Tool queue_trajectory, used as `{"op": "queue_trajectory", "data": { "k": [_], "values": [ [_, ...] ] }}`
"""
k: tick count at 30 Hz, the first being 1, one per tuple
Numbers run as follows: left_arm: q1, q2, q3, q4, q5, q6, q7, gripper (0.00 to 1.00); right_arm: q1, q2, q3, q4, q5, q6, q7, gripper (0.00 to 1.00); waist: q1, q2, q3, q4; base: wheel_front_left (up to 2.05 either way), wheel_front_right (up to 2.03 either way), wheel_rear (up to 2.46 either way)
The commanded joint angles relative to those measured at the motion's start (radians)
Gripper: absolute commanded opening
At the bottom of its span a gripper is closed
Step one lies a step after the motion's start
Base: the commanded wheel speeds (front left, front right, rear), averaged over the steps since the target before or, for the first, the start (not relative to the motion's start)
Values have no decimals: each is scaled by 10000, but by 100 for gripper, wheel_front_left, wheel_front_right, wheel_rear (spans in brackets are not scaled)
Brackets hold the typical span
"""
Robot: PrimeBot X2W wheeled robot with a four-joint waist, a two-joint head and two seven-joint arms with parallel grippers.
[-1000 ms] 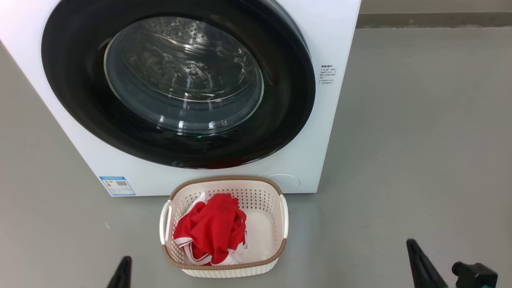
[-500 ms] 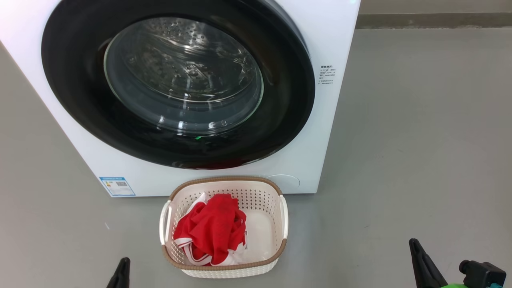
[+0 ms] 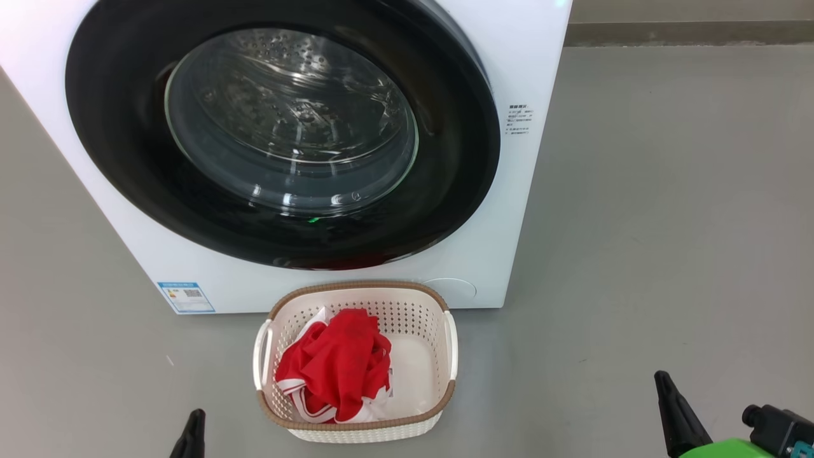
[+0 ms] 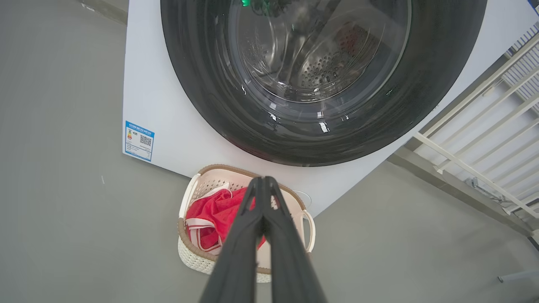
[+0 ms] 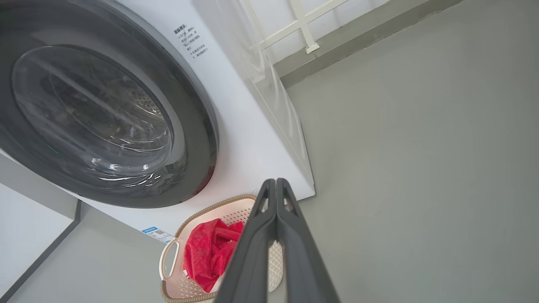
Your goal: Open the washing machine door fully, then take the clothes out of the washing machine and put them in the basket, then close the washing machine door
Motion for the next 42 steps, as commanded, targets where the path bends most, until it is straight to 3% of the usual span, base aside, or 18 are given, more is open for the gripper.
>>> {"op": "queue_trajectory", "data": {
  "k": [1,42],
  "values": [
    [-386,108,199,-257,-223,-17,64,0,-381,-117,-36,-291,213,-1,31,0,-1,-1,-1,0,0,0,0],
    [-948,-231,605,-341,-4181,-40,1217,0,-1023,-123,-280,-581,4149,-6,1212,0,-1,-1,-39,-35,0,0,0]
  ]
}}
